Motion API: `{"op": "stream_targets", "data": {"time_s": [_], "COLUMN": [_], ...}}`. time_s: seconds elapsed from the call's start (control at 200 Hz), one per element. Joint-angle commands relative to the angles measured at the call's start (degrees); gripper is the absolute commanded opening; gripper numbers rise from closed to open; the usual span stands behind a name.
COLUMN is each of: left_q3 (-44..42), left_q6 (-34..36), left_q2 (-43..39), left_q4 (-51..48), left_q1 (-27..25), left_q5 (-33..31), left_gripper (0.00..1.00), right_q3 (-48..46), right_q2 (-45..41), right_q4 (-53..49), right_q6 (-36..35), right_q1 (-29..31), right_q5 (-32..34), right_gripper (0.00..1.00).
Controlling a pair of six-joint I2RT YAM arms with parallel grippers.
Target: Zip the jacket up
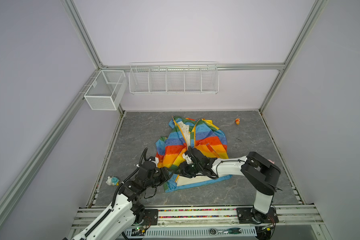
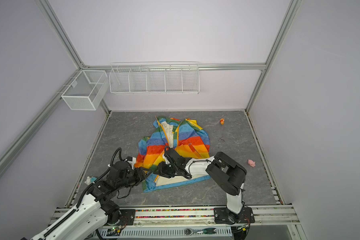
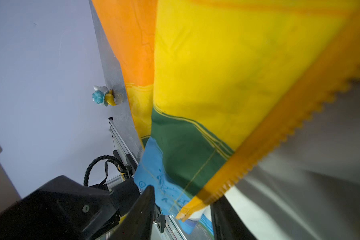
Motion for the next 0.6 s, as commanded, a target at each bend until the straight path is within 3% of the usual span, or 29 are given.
{"op": "stream_targets", "data": {"time_s": [0.0,0.595], "left_q3": [-0.4,-0.8], "left_q6": [-0.3,-0.4], "left_q2": [-0.1,0.1], "left_q4": [0.5,1.1], "left_q1": [0.2,0.2], "left_q5": [0.1,0.1], "left_gripper": [0.5,0.5], "right_q3": [-1.0,-0.6], "right_q2": [-1.1,-4.4], "right_q4": [2.0,0.4], "right_q6": [1.2,-0.4], "right_q1": [-0.3,-0.2], "right_q5": [0.4,1.5], "right_gripper": [0.44,0.4]}}
